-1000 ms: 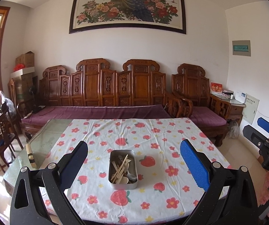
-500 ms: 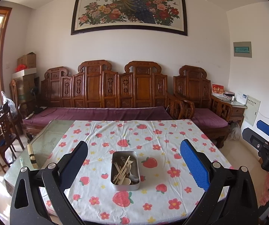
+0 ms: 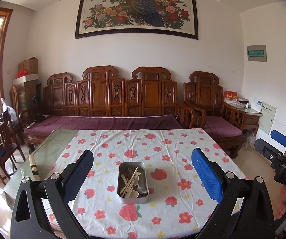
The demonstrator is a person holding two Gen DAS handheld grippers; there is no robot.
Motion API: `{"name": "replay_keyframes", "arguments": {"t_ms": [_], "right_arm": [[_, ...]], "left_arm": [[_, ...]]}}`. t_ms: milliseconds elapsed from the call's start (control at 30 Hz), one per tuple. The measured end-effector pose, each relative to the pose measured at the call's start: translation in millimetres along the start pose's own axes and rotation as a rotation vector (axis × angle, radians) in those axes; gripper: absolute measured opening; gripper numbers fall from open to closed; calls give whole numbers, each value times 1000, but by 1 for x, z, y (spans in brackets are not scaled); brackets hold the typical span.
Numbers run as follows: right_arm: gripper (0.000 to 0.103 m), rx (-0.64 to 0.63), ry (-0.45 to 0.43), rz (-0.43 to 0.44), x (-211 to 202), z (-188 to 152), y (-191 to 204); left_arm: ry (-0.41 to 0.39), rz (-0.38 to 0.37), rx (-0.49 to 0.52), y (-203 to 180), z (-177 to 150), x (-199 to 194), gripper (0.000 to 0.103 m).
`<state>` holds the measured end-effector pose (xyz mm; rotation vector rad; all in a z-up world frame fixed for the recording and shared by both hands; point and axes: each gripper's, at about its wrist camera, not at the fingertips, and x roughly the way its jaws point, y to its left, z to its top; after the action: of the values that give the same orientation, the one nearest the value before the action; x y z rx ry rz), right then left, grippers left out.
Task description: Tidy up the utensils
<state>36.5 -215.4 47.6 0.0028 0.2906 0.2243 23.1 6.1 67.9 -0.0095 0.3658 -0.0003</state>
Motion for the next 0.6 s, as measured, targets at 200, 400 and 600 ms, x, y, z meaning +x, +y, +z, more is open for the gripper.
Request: {"name": "replay_keyframes", "arguments": {"t_ms": [200,400,600], "right_arm": [[101,0,3,0,1,-1,1],[101,2,10,5,3,-5,1],[101,3,11,7,3,-7,3]], "left_arm": [[-2,0,0,0,0,-1,96],[-1,0,1,-1,-1,-1,95],[-2,-1,0,0,-1,-1,95]]}}
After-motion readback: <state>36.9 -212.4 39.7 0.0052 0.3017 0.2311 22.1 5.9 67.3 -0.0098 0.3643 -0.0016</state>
